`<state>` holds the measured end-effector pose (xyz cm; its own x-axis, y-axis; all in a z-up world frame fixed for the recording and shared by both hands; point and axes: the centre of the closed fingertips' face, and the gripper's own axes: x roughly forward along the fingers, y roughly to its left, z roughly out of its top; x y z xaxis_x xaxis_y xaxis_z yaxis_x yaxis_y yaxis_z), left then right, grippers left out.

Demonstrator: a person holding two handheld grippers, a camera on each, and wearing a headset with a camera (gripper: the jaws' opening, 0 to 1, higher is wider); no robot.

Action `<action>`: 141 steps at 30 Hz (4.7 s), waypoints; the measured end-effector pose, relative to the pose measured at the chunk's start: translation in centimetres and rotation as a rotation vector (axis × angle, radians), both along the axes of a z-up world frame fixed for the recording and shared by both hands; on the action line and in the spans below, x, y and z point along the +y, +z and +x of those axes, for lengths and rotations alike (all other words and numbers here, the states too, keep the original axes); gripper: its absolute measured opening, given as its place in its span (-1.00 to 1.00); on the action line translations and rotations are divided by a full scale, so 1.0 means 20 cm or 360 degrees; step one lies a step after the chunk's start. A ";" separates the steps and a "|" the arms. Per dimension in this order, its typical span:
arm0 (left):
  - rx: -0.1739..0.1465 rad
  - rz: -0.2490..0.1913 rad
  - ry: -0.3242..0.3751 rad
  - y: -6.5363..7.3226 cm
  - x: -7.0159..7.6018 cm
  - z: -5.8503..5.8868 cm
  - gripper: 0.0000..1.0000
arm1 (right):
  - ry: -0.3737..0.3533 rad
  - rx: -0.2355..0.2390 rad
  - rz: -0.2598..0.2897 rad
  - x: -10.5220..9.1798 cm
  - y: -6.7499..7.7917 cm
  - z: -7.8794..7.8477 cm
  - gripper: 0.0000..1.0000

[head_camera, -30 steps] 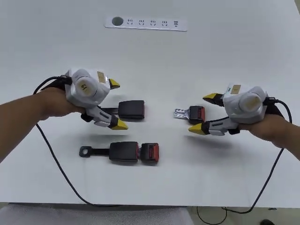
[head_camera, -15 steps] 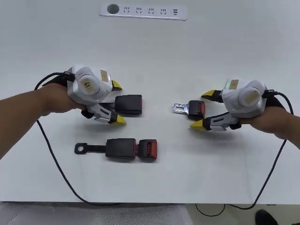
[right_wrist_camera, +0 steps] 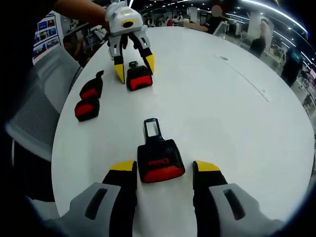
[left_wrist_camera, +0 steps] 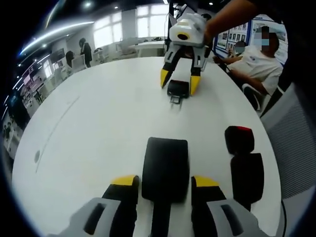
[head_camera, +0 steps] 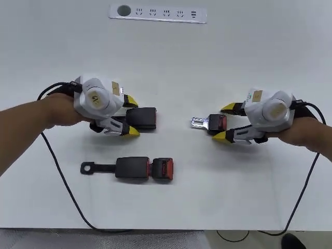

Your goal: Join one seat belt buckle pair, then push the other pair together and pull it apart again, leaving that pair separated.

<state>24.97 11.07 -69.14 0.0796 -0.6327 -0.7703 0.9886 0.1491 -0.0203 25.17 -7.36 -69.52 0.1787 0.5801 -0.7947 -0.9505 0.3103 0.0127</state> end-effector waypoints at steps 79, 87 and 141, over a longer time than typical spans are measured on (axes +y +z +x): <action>0.0045 0.0122 -0.0130 0.00 0.00 0.01 -0.32 | 0.0199 -0.0028 0.0088 0.52 0.02 0.03 -0.31; 0.0045 0.0144 -0.0144 0.00 0.00 0.01 -0.33 | 0.0172 -0.0027 0.0091 0.54 0.01 0.03 -0.32; 0.0059 0.0211 -0.0179 -0.01 0.00 0.02 -0.32 | 0.0126 -0.0007 0.0036 0.64 0.00 0.03 -0.31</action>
<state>25.37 11.04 -69.32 -0.0159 -0.5287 -0.8487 0.9982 0.0412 -0.0444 25.72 5.40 -69.44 0.1353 0.6101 -0.7807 -0.9721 0.2341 0.0145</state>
